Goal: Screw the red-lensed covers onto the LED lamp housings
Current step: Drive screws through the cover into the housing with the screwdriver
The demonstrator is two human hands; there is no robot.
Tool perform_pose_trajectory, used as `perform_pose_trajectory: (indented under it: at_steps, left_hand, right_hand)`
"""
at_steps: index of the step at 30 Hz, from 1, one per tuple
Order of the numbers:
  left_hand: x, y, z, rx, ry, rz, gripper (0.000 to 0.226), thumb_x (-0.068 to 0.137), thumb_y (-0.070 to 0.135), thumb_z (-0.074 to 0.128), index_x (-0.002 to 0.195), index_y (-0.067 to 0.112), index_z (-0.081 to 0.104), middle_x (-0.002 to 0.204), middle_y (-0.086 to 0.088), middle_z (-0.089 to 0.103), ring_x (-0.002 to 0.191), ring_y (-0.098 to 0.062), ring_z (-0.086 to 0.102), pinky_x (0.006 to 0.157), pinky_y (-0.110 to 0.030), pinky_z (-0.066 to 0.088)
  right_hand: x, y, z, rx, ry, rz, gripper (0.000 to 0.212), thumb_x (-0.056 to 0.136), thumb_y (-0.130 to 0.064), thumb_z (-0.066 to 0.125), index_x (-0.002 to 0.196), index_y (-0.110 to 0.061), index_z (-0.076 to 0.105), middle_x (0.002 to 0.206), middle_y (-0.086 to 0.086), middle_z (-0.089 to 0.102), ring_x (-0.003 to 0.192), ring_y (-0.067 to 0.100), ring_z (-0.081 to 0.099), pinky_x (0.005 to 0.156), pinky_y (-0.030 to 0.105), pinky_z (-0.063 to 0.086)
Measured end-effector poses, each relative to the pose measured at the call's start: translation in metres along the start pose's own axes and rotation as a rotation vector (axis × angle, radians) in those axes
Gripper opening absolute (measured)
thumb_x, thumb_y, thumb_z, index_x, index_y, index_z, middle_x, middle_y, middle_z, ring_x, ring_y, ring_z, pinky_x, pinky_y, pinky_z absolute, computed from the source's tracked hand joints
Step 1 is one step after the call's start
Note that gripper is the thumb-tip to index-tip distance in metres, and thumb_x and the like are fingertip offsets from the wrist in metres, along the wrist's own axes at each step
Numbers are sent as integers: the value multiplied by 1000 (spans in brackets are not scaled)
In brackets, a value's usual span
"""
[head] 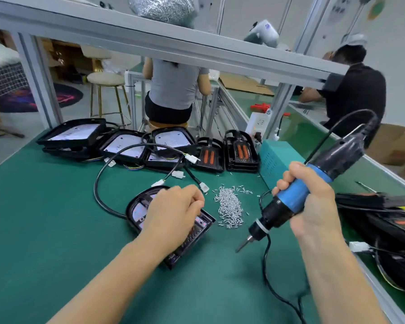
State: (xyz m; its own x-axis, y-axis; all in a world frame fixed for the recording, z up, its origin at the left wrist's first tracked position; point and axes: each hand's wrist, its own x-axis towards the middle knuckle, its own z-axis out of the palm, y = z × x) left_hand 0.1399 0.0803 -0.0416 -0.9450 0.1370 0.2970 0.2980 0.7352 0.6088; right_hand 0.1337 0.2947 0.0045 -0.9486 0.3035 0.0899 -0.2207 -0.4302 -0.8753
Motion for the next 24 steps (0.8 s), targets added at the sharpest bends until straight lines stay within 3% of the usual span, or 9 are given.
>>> perform_pose_trajectory:
  at_steps: [3,5,9,13,16,19,24]
  left_hand:
    - [28,19,14,137,29,97,12,95,25,47,91,26,59,87,4,67,89,-20,56,79,-31,36]
    - [42,33,27,348,-1,166,12,95,22,46,96,24,58,92,1,66,95,-23,55,80,-32,33]
    - [40,58,61,615,-186,294,19,81,3,54,83,20,46,93,-6,64,96,-28,53,77,-36,25]
    - [20,53,95,711,-247,365,20,77,1,54,95,9,55,95,-12,62,97,-28,49,76,-37,19]
    - [17,45,105,781,-271,353,21,80,-1,49,98,5,57,97,-15,60,98,-27,44,88,-41,24]
    - [19,43,108,846,-313,342,20,84,3,50,100,7,61,99,-14,61,100,-28,44,98,-43,24]
    - [17,45,104,898,-351,357,20,87,8,51,102,6,65,104,-18,60,105,-31,41,107,-50,15]
  right_hand:
    - [19,-8,-23,-216,61,60,20,85,-5,65,71,-11,53,54,2,51,43,13,48,44,23,45]
    - [32,-6,-37,-425,84,119,21,82,-10,72,71,-11,54,53,2,54,42,13,51,43,23,45]
    - [50,19,-61,-931,56,201,30,77,-32,80,71,-12,58,52,4,60,47,19,55,56,29,46]
    - [64,45,-72,-1417,44,222,51,74,-58,73,81,-11,56,80,4,66,72,21,60,60,30,43]
    - [68,61,-71,-1704,17,204,57,76,-67,65,93,-14,50,100,3,61,95,27,60,68,30,41]
    - [70,77,-71,-1867,10,134,61,79,-68,62,108,-15,52,111,5,63,106,27,61,70,29,38]
    - [68,86,-68,-2041,51,-1,61,81,-72,57,109,-19,48,112,1,65,104,23,64,75,29,42]
